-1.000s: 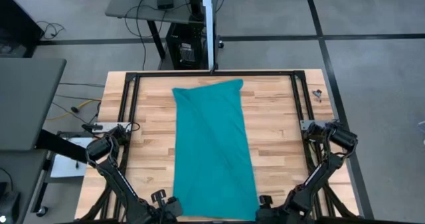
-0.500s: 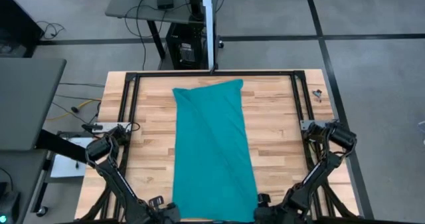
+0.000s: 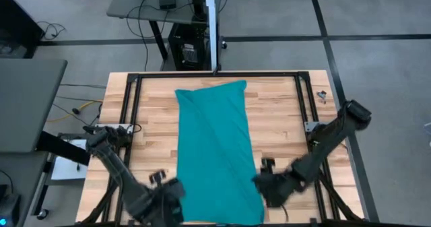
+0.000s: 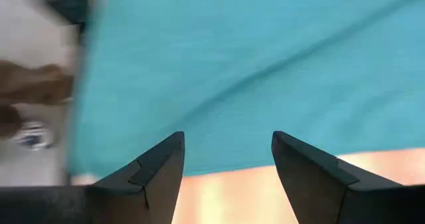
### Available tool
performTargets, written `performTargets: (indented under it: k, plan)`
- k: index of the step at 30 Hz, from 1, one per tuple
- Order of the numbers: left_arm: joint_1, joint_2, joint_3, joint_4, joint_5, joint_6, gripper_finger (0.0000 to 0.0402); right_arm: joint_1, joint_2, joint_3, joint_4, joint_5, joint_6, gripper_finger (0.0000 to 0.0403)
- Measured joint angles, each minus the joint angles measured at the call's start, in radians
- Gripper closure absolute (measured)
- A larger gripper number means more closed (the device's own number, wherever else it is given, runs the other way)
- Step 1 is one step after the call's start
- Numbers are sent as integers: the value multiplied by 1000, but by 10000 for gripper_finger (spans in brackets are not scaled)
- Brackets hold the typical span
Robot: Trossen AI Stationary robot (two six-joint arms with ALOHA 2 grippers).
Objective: Roll towel
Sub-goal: Fold the blue towel in half
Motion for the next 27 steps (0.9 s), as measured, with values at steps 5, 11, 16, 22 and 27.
performTargets:
  k: [5,11,16,22,27]
  plan:
    - [178,-119,-274,131,-47,159,284,-274,-54,-115,27,-19,-136,184]
    - [403,-322,-773,747,113,359,284,-647,-67,-261,166,-165,-177,184]
    - [535,-383,-947,955,128,414,284,-876,-67,-270,266,-185,-243,184]
    - [585,-341,-1025,1145,179,445,284,-1081,-33,-269,431,-187,-254,184]
    - [585,-331,-1025,1142,179,397,284,-1195,80,-194,461,-195,-322,184]
